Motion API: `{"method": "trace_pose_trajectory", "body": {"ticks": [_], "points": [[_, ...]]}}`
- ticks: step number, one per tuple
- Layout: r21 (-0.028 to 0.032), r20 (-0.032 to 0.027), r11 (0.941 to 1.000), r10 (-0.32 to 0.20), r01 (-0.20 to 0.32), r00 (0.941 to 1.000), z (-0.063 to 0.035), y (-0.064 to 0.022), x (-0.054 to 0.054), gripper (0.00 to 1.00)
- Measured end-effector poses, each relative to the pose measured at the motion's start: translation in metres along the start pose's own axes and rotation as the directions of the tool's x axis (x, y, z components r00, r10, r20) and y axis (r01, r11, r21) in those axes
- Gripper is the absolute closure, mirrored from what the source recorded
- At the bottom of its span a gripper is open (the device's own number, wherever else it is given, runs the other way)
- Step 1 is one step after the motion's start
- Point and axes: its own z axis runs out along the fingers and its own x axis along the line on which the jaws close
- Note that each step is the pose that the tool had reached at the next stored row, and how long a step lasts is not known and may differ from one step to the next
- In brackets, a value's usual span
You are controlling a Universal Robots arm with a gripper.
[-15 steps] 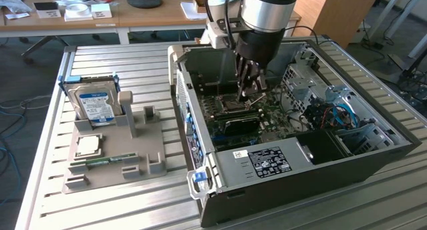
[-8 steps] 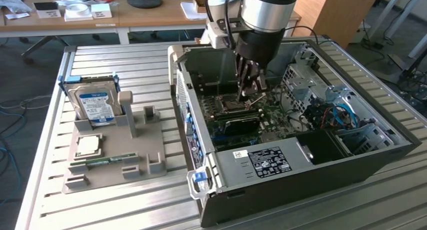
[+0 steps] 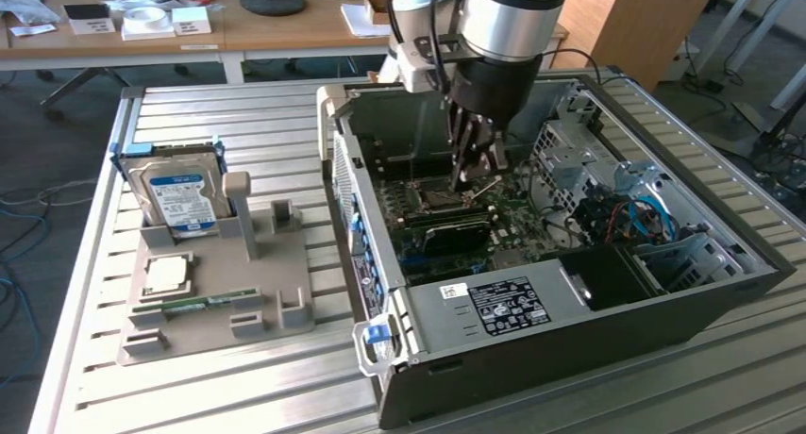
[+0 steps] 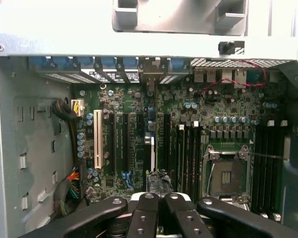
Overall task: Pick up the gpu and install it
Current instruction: 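Press down on the gpu until it lock into place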
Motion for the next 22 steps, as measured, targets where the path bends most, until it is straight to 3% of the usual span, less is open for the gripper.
{"method": "trace_pose_trajectory", "body": {"ticks": [7, 11, 22], "points": [[-0.0001, -0.0001, 1.0, 0.0, 0.0, 1.0, 0.0124, 0.0002, 0.0, 0.89], [-0.0002, -0.0004, 1.0, 0.0, 0.0, 1.0, 0.0127, 0.0003, 0.0, 0.89], [-0.0001, -0.0003, 1.0, 0.0, 0.0, 1.0, 0.0291, 0.0007, 0.001, 0.89]]}}
